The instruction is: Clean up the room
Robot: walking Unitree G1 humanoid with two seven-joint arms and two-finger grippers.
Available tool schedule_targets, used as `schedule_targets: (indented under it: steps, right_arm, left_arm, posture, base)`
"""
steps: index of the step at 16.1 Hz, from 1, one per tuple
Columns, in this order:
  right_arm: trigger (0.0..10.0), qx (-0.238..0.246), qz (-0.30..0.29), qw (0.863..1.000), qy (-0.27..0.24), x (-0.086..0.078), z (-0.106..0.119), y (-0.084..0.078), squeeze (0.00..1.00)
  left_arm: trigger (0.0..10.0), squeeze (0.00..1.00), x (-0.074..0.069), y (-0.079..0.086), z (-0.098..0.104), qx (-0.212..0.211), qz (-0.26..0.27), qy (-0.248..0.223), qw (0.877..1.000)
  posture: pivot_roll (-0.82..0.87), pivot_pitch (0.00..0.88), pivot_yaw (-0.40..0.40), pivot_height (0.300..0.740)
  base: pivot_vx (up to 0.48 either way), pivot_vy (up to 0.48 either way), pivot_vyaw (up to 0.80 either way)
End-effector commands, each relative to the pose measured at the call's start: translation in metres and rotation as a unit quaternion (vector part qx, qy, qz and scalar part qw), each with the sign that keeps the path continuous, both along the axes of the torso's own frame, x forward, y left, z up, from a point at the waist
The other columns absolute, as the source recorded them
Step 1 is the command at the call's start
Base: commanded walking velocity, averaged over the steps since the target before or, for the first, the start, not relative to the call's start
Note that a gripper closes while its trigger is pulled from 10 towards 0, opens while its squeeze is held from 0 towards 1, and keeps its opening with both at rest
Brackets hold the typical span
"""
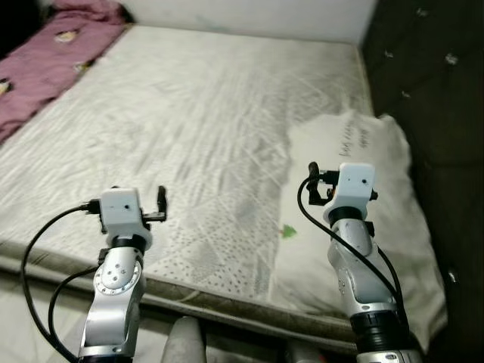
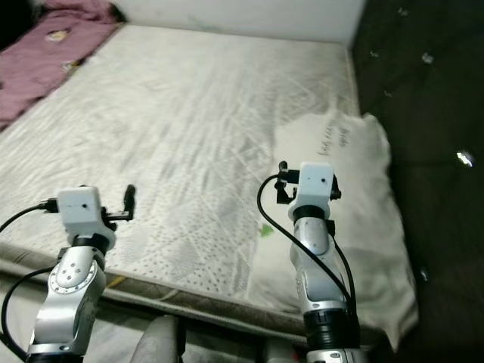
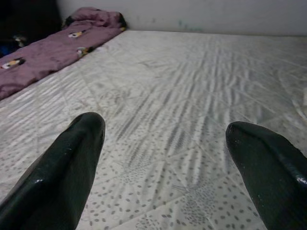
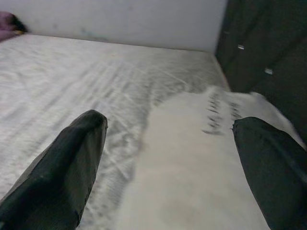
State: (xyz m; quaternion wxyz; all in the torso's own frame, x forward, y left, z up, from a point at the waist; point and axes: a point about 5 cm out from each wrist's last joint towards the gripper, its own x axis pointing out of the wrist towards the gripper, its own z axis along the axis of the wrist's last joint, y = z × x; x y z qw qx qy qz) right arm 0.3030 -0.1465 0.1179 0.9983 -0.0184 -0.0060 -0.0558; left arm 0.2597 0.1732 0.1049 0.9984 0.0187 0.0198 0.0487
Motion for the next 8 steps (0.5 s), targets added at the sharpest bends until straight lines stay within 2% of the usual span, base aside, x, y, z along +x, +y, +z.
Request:
schedule_targets:
  steps: [1, 4, 8]
  right_arm:
    - [10.0, 0.005, 0.003, 1.0, -0.004, 0.0006, 0.0021, 0.0025, 0.0]
    - [10.0, 0.004, -0.003, 1.0, -0.003, 0.0018, 0.0026, 0.0024, 0.0]
    - [10.0, 0.003, -0.004, 1.0, 0.002, 0.0012, 0.0, 0.0015, 0.0]
  left_arm:
    - [10.0, 0.0, -0.0002, 0.002, 0.003, 0.001, -0.001, -0.003, 1.0]
    - [10.0, 0.0, -0.001, 0.002, 0.003, -0.002, 0.0, -0.001, 1.0]
    - [10.0, 0.0, -0.0007, 0.0011, 0.0007, -0.003, -0.005, 0.006, 1.0]
  posture:
    - [0.06, 0.0, 0.016, 0.713]
    - [0.06, 0.0, 0.012, 0.74]
    - [0.06, 0.0, 0.01, 0.74]
  base:
    - [0.0, 0.0, 0.0]
    - [0.0, 0.0, 0.0]
    - [0.0, 0.0, 0.0]
